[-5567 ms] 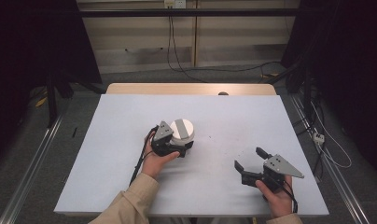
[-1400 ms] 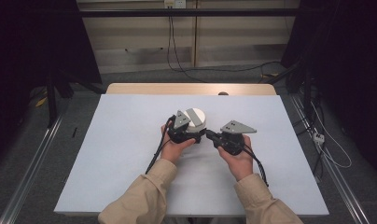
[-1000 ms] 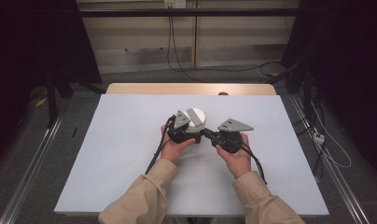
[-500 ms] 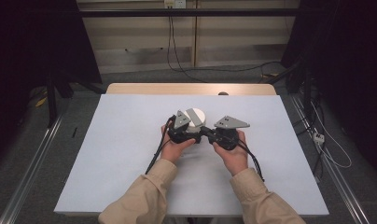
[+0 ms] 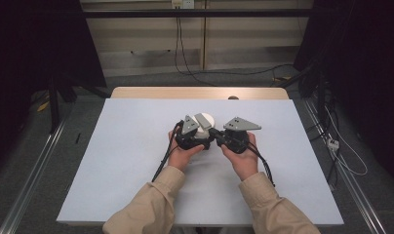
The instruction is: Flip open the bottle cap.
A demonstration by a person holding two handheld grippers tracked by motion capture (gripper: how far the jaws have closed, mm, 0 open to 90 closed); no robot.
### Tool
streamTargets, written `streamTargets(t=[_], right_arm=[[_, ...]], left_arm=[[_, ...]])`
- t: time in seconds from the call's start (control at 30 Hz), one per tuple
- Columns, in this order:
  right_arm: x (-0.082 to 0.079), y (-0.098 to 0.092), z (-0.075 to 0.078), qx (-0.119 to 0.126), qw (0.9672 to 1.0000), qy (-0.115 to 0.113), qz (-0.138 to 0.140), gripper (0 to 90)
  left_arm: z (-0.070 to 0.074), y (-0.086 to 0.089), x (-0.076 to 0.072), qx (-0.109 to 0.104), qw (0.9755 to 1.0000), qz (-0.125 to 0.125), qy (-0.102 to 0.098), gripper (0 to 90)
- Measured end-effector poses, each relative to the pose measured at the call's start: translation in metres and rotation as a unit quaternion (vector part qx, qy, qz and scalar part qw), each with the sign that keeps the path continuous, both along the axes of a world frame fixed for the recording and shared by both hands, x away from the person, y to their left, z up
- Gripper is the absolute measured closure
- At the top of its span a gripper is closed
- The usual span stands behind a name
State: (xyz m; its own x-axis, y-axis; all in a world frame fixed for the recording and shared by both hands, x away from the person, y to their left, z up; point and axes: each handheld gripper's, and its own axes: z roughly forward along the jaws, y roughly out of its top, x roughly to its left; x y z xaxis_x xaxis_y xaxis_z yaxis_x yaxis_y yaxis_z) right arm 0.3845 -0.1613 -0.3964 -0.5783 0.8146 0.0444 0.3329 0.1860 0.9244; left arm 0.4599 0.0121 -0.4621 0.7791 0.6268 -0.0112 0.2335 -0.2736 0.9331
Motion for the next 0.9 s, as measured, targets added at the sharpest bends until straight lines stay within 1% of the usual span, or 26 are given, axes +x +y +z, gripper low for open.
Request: streamTargets(t=[0.2,0.27,0.63,0.9], right_arm=[[0.003,0.002,0.007,0.007,1.0,-0.005,0.0,90.0],[0.004,0.002,0.009,0.004,1.0,-0.007,0.0,90.0],[0.01,0.004,0.017,0.005,0.9999,-0.014,0.0,90.0],[0.015,0.007,0.024,0.005,0.9998,-0.02,0.002,90.0]], left_arm=[[0.0,0.0,0.0,0.001,1.0,0.0,0.0,18.5],[0.0,0.0,0.0,0.001,1.0,-0.001,0.0,18.5],[0.0,0.0,0.0,0.001,1.0,0.0,0.001,18.6],[0.0,0.0,0.0,-0.004,1.0,0.001,0.002,18.5]])
